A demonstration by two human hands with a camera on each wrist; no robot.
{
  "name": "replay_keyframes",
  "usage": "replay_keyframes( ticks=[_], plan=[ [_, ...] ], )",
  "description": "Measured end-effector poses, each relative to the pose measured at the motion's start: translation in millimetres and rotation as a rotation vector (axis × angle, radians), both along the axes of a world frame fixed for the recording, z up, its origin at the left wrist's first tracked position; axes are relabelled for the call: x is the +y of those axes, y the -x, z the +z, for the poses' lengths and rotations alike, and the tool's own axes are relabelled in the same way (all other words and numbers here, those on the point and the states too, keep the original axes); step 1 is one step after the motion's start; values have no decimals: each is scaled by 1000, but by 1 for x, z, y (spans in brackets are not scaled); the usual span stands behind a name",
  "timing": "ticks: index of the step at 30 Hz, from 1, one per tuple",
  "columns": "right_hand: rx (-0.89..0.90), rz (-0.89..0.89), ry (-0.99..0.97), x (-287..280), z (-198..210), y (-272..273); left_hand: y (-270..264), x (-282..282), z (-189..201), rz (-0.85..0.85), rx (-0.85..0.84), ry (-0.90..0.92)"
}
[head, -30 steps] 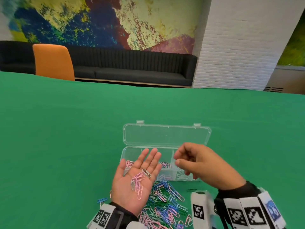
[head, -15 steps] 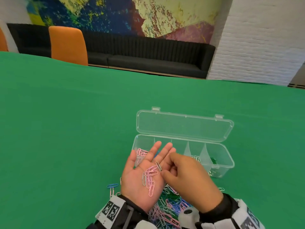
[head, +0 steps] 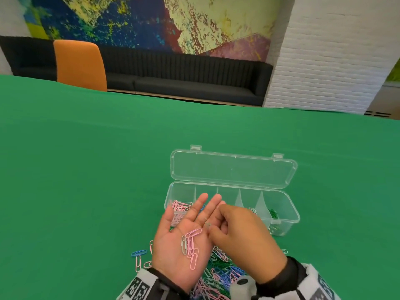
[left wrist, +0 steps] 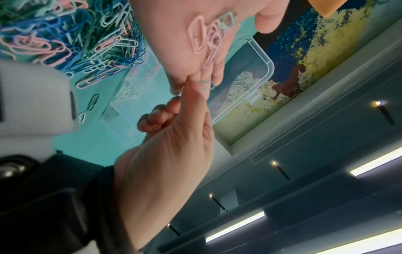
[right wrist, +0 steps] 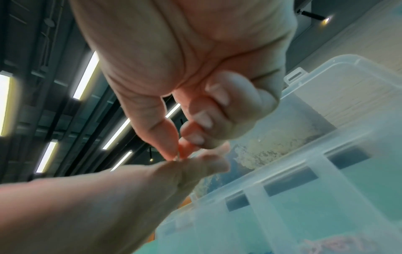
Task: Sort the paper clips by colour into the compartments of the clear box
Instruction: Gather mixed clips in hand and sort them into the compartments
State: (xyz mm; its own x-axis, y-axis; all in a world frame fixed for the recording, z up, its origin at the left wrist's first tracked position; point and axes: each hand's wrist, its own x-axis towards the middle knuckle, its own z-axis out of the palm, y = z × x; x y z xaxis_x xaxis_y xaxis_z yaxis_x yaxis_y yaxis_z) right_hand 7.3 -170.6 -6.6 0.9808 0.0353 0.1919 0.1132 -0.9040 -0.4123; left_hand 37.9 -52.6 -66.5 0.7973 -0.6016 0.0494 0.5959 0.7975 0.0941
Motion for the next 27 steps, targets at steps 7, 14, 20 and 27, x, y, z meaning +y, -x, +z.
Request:
replay_keyframes(
  ticks=[7,14,20,27],
  plan=[
    [-35,-280,-8,-56,12,-13,-3,0,2,95,188,-64],
    [76,50,-66,-16,25,8,-4,0,-2,83,65,-64],
    [242,230,-41,33,20,22,-5,-5,-14,271,-183,-300],
    [219,159,0,37,20,24,-6,-3,-34,347,-387,-204]
  ],
)
